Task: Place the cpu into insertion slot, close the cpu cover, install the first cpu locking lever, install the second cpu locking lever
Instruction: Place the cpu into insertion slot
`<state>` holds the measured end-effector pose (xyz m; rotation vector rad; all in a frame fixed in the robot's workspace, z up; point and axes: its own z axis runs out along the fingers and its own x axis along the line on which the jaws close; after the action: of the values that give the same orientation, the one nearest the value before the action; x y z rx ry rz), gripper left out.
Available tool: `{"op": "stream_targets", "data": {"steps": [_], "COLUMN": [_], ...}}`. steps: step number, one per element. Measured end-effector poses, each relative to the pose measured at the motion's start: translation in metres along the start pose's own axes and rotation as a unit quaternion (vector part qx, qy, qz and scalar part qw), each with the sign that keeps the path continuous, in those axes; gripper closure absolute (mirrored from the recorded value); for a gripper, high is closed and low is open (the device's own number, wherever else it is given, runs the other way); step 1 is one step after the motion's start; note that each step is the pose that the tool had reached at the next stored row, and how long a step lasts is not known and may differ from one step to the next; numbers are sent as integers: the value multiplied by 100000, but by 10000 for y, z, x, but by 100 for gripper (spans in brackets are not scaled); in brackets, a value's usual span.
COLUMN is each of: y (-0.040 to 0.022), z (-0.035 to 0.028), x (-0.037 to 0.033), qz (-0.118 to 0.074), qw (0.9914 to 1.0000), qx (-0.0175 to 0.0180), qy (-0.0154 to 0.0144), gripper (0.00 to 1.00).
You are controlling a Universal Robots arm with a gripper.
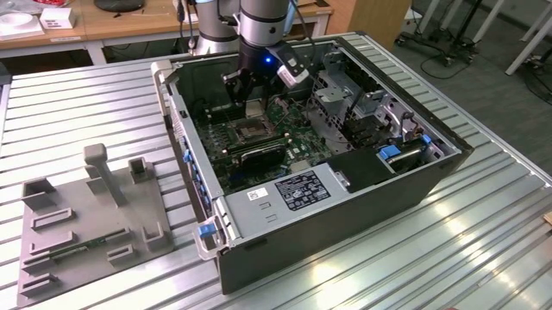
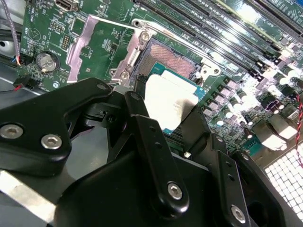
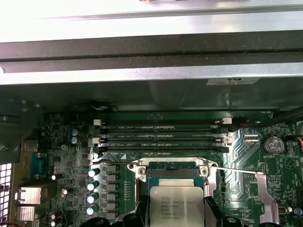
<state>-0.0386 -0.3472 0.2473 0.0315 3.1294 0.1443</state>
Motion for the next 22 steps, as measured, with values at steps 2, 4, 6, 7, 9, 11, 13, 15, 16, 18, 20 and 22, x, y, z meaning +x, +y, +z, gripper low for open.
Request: {"op": "stream_targets", "data": {"steps": [2,4,6,7,9,11,13,15,16,18,20,22], "y": [-1,-2,-2,-2,-2,-2,-2,-2,-2,-2,-2,-3], "z": [6,11,11,12,12,13,13,13,13,13,13,14], "x": [10,15,15,15,15,20,21,22,22,23,24,24], "qz": [-4,-4,-10,-8,-6,6,-3,-13,-8,-5,10,457], "qw": [100000,100000,100000,100000,100000,100000,100000,100000,100000,100000,100000,99999], "qx": [23,26,30,28,21,13,17,18,21,20,19,31], "qy": [12,15,17,16,13,5,8,11,12,11,10,-30], "gripper": [46,46,46,46,46,46,46,46,46,46,46,46]}}
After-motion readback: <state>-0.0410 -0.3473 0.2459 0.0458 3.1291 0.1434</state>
